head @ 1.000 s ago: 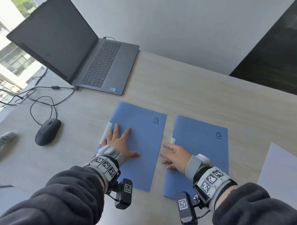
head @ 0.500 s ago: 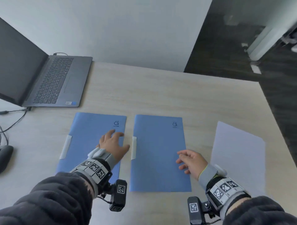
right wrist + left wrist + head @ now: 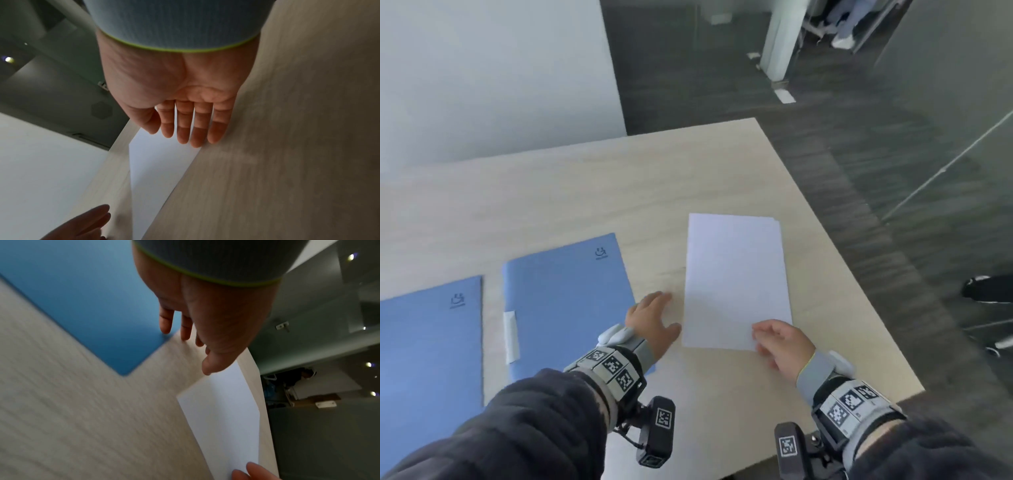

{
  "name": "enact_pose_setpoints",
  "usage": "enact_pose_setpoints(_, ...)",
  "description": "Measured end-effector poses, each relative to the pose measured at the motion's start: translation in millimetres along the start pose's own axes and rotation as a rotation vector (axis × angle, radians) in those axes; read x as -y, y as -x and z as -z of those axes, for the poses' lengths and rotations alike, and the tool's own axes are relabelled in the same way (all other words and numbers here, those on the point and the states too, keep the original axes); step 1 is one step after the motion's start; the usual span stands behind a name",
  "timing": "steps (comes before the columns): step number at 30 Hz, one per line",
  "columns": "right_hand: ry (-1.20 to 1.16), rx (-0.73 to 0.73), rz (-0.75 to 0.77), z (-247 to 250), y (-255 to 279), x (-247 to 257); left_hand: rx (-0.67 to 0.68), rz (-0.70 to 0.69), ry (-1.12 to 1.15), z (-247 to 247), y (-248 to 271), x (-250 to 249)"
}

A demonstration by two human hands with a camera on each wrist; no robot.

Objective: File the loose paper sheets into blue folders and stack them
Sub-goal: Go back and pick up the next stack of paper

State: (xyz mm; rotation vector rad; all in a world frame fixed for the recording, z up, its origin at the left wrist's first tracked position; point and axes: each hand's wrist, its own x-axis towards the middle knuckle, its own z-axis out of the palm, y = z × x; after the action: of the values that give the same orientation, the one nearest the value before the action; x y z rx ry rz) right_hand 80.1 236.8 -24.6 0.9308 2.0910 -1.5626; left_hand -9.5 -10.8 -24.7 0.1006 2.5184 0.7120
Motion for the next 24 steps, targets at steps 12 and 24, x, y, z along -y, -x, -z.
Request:
enact_pose_setpoints(12,-0.006,-0.533,-0.167,126.5,32.8,-87.7,0.189,-0.265,-0.526,-83.9,-18.6,-100.8)
enact_pose_setpoints(24,-0.762,-0.656,-0.507,152.5,35.0,-148.9,0.355,-0.611,-0.669,-146.6,7.2,-162.2)
